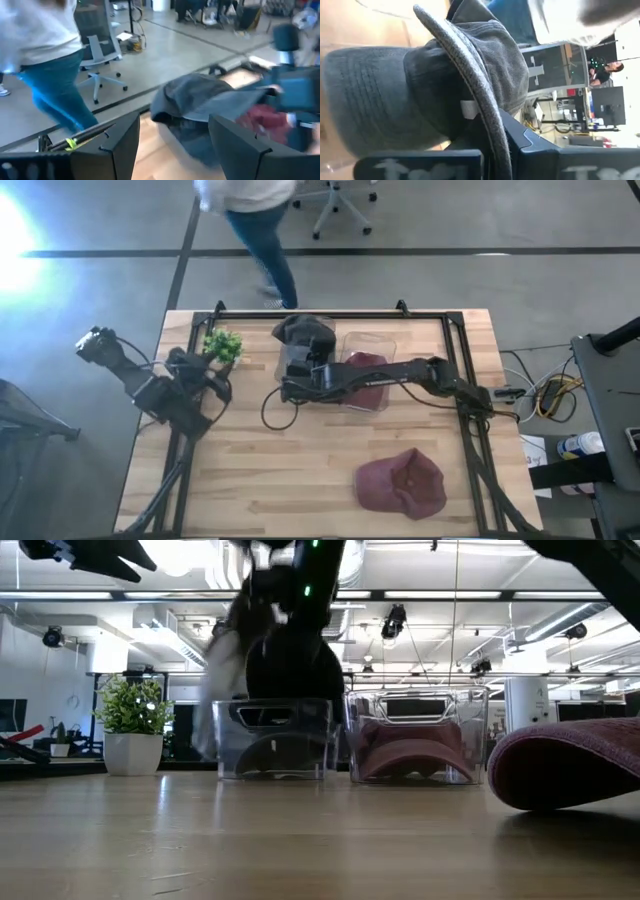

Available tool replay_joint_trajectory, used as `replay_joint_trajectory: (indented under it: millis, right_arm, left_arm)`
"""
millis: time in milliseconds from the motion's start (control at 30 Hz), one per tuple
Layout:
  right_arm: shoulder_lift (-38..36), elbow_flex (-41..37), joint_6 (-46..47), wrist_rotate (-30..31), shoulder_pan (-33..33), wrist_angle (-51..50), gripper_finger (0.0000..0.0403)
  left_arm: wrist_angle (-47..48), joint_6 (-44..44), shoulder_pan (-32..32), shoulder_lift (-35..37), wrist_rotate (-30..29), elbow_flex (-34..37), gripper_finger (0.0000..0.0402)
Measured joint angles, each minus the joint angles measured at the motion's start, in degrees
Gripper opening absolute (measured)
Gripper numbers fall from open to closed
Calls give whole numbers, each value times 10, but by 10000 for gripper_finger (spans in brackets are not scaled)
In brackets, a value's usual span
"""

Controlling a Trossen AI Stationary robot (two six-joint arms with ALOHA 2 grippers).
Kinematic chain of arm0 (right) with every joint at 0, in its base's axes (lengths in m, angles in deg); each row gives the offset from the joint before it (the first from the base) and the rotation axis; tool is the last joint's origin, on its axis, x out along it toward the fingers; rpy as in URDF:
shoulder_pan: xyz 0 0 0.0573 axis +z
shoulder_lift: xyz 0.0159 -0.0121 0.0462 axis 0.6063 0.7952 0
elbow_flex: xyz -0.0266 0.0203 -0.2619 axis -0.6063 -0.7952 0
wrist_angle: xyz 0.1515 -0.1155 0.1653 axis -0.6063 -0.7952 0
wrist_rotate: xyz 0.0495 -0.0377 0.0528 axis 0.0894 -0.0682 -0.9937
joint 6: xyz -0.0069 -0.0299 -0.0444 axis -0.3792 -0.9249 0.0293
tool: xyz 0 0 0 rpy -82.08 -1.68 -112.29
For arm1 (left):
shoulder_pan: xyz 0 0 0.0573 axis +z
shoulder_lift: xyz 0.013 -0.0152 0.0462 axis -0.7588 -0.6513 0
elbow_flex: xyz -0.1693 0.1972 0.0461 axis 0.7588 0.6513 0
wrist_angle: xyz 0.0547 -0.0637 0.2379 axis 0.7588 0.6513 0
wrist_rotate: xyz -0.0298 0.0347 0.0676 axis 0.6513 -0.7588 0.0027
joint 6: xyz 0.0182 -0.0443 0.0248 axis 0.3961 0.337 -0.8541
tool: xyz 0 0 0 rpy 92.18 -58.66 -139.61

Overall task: Pick & Place hat
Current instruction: Put the black cap into the left transparent bin

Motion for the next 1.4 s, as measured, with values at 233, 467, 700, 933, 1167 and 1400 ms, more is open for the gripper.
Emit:
replay_joint_trajectory:
  millis: [233, 467, 700, 933, 1167, 1400]
  right_arm:
    - [-51, -10, 5, 26, 35, -38, 13]
    - [-61, -16, -5, 48, 40, -79, 13]
    - [-68, -18, 28, 65, 43, -126, 13]
    - [-65, -28, -12, 64, 45, -50, 13]
    - [-64, -43, -66, 16, 40, -17, 13]
    - [-64, -56, -77, -27, 13, -6, 13]
  left_arm:
    - [-49, -23, 64, 37, -8, 2, 232]
    - [-341, -250, 184, 52, 86, 60, 232]
    - [-596, -454, 418, 43, 286, 103, 232]
    - [-677, -462, 718, 21, 719, 145, 232]
    - [-812, -426, 826, -36, 935, 192, 232]
    - [-814, -459, 795, -82, 936, 190, 232]
